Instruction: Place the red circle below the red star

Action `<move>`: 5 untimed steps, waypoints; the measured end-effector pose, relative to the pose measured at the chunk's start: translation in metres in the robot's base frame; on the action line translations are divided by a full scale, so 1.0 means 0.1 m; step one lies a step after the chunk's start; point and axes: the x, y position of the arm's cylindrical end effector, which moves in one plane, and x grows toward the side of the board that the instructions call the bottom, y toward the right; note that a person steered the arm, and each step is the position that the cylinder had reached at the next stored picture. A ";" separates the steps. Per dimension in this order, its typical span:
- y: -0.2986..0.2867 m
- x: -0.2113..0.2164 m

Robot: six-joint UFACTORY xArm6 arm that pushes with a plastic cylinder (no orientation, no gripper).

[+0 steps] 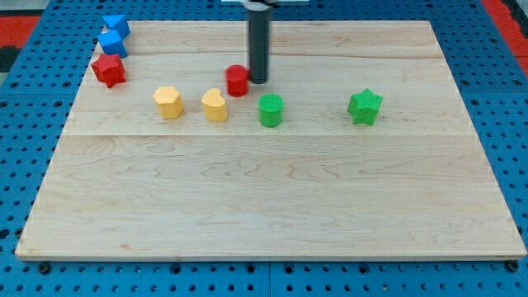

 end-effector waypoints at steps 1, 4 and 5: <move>-0.44 0.00; -0.65 0.08; -0.59 0.08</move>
